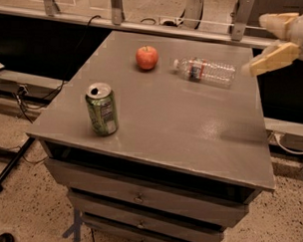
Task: Knock water bottle over
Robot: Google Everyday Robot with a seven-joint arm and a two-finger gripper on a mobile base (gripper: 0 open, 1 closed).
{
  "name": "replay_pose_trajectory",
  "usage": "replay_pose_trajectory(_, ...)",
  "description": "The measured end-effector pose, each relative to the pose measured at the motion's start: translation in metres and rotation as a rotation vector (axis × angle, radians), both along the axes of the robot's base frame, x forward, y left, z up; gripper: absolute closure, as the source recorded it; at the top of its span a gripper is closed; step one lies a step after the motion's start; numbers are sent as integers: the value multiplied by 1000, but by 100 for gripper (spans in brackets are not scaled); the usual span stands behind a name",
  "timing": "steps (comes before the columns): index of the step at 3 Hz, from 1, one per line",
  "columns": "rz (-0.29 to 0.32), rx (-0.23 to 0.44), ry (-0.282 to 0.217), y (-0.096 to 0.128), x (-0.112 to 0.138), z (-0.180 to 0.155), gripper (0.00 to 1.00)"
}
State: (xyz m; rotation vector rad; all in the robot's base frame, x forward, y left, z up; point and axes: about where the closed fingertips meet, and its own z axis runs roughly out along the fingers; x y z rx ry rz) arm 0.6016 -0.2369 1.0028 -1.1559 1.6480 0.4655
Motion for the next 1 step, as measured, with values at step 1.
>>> replay_pose_trajectory(1, -43, -46, -22, -33, 2, 12, 0)
